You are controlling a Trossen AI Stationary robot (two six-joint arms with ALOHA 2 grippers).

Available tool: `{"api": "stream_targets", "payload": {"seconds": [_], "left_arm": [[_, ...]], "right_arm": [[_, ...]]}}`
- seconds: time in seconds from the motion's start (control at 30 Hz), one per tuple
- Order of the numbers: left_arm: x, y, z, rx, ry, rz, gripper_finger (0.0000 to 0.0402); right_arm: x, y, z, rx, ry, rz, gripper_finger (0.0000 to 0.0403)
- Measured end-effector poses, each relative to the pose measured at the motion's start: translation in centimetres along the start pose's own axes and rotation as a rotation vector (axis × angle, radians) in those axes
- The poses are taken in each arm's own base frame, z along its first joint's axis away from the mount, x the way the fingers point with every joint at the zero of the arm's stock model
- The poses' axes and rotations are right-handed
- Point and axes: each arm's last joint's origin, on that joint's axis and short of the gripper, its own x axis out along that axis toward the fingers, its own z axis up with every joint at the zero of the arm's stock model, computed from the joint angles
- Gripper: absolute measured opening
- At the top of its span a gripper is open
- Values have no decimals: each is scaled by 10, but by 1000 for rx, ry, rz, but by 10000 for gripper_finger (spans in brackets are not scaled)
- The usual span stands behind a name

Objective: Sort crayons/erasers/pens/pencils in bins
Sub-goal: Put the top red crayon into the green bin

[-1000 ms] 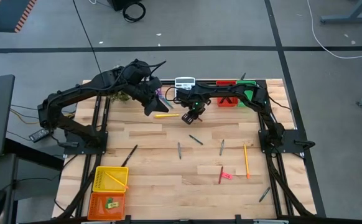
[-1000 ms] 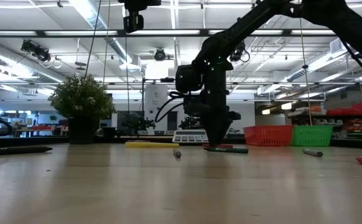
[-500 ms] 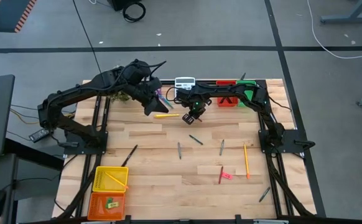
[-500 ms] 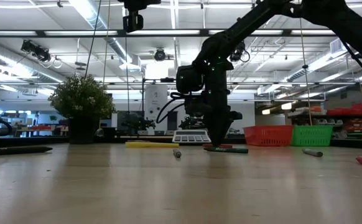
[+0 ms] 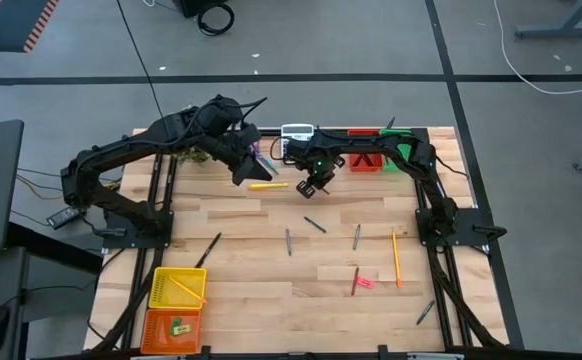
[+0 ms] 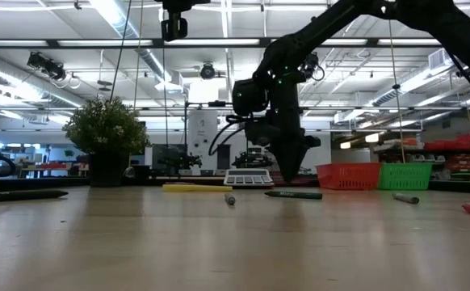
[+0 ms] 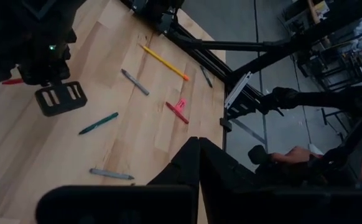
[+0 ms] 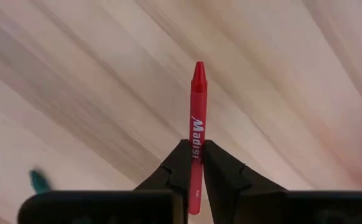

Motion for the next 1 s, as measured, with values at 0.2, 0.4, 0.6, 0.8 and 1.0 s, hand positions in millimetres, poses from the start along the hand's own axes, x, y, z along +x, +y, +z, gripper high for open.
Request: {"api": "stream_targets", "payload": {"seconds": [0.2,0.4,0.6,0.8,1.0], "left_arm": [[1,-2,-1,4,4,-5,21],[1,-1,0,28,-2,-4,18],[0,0,1,31,-11,-3,9],[0,0,1,28,-12,-3,18],[0,0,1,23,-13,-4,18]], "right_arm": [[-28,-4,-9,21,-33,13,41],[-67,-32,-14,126,-126,-29,41],[-82,-78,-14,262,-131,-41,40],[-99,-127,-18,359,-143,-95,40],[-110,-180,-26,486,-119,-132,40]]}}
